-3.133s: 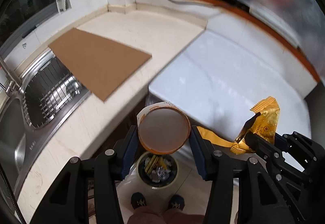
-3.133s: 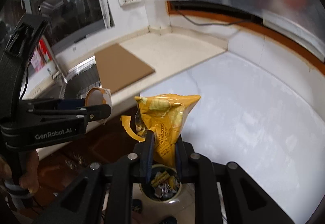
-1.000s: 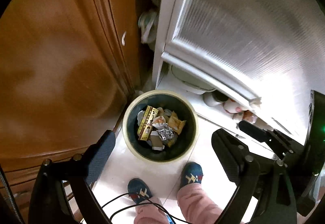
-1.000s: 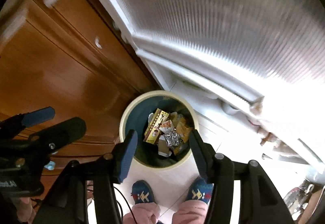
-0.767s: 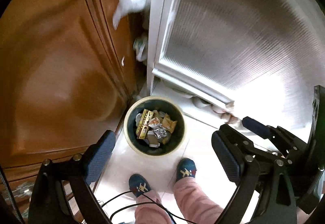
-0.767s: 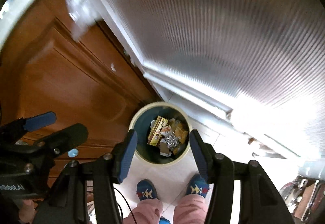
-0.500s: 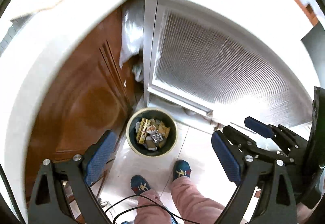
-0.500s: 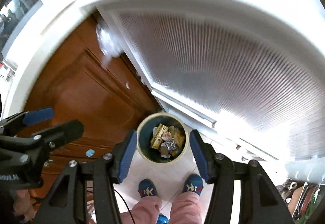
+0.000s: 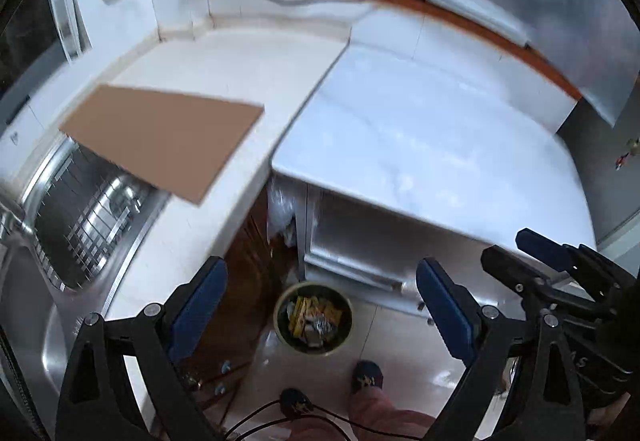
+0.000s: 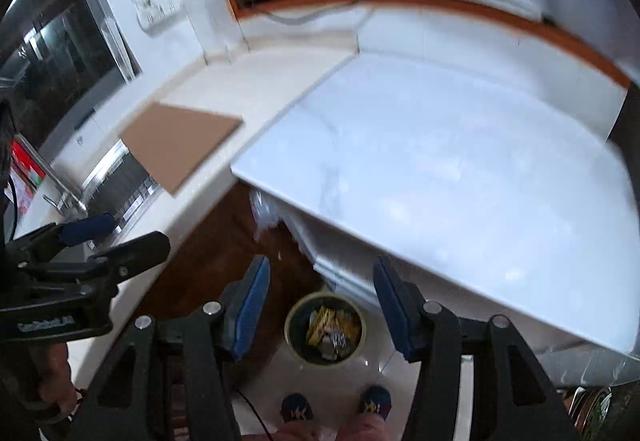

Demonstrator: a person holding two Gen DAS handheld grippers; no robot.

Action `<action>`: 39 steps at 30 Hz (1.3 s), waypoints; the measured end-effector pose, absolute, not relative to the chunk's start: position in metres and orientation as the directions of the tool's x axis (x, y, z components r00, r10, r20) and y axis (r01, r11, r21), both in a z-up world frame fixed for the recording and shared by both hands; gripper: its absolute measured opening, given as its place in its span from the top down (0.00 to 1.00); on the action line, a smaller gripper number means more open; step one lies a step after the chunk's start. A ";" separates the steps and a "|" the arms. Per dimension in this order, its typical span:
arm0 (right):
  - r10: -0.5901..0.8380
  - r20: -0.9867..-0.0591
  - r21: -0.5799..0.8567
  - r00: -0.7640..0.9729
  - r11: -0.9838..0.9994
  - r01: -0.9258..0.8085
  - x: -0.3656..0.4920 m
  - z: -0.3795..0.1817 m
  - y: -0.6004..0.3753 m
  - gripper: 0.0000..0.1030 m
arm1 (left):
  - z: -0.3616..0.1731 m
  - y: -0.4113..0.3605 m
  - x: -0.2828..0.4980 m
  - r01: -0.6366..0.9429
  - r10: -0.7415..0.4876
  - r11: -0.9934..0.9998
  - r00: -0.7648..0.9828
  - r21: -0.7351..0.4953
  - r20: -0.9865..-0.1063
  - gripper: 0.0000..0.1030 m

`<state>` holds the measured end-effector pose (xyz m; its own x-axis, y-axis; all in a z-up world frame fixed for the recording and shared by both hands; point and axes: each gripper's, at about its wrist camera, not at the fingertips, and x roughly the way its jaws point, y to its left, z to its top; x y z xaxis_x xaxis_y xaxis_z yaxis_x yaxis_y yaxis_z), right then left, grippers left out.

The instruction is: Collect trash

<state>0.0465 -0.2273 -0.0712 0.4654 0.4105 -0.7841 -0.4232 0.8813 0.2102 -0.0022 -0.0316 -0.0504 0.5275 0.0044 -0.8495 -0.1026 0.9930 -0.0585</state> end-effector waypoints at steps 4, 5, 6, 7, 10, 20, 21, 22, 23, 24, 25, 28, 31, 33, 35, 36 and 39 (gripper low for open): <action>0.418 -0.762 0.221 0.494 0.885 -0.409 0.049 -0.046 -0.232 0.47 | -0.022 -0.035 -0.004 -0.099 0.025 0.994 0.566 -0.038 -0.824 0.08; 0.419 -0.758 0.222 0.500 0.886 -0.407 0.047 -0.041 -0.232 0.47 | -0.017 -0.037 -0.005 -0.101 0.029 0.994 0.570 -0.035 -0.821 0.08; 0.421 -0.752 0.223 0.508 0.887 -0.405 0.047 -0.036 -0.233 0.47 | -0.012 -0.038 -0.006 -0.103 0.035 0.994 0.578 -0.031 -0.815 0.08; 0.420 -0.747 0.220 0.516 0.888 -0.403 0.046 -0.031 -0.232 0.47 | -0.008 -0.038 -0.006 -0.107 0.040 0.994 0.583 -0.028 -0.811 0.08; 0.421 -0.733 0.215 0.534 0.888 -0.406 0.041 -0.016 -0.227 0.47 | -0.002 -0.042 -0.009 -0.112 0.040 0.993 0.590 -0.033 -0.807 0.08; 0.399 -0.709 0.176 0.581 0.898 -0.403 0.033 0.004 -0.230 0.47 | 0.009 -0.051 -0.010 -0.127 0.064 0.992 0.616 -0.018 -0.785 0.08; 0.399 -0.708 0.174 0.582 0.898 -0.404 0.033 0.005 -0.230 0.47 | 0.010 -0.051 -0.010 -0.130 0.065 0.991 0.618 -0.020 -0.784 0.08; 0.397 -0.708 0.170 0.584 0.898 -0.405 0.034 0.006 -0.229 0.47 | 0.010 -0.052 -0.011 -0.130 0.064 0.991 0.619 -0.022 -0.783 0.08; 0.396 -0.707 0.169 0.585 0.899 -0.404 0.034 0.006 -0.229 0.47 | 0.011 -0.052 -0.011 -0.129 0.063 0.991 0.621 -0.022 -0.781 0.08; 0.396 -0.707 0.168 0.586 0.899 -0.404 0.034 0.006 -0.229 0.47 | 0.012 -0.052 -0.011 -0.129 0.065 0.991 0.623 -0.021 -0.779 0.08; 0.396 -0.706 0.169 0.587 0.899 -0.403 0.035 0.007 -0.229 0.47 | 0.012 -0.052 -0.011 -0.129 0.066 0.991 0.627 -0.020 -0.776 0.08; 0.395 -0.706 0.171 0.587 0.900 -0.401 0.035 0.007 -0.230 0.47 | 0.014 -0.052 -0.012 -0.127 0.068 0.992 0.633 -0.017 -0.771 0.08; 0.395 -0.709 0.172 0.584 0.900 -0.400 0.036 0.006 -0.230 0.47 | 0.015 -0.052 -0.011 -0.129 0.068 0.991 0.635 -0.019 -0.769 0.08; 0.396 -0.710 0.173 0.583 0.900 -0.400 0.037 0.006 -0.230 0.47 | 0.015 -0.052 -0.011 -0.127 0.068 0.992 0.636 -0.017 -0.769 0.08; 0.395 -0.709 0.174 0.585 0.901 -0.398 0.038 0.006 -0.231 0.47 | 0.016 -0.054 -0.009 -0.129 0.071 0.991 0.636 -0.016 -0.769 0.08; 0.394 -0.709 0.174 0.586 0.902 -0.396 0.038 0.006 -0.231 0.47 | 0.016 -0.054 -0.009 -0.129 0.072 0.991 0.636 -0.015 -0.768 0.08; 0.392 -0.709 0.177 0.586 0.903 -0.391 0.039 0.006 -0.231 0.47 | 0.017 -0.055 -0.007 -0.129 0.074 0.992 0.638 -0.012 -0.767 0.08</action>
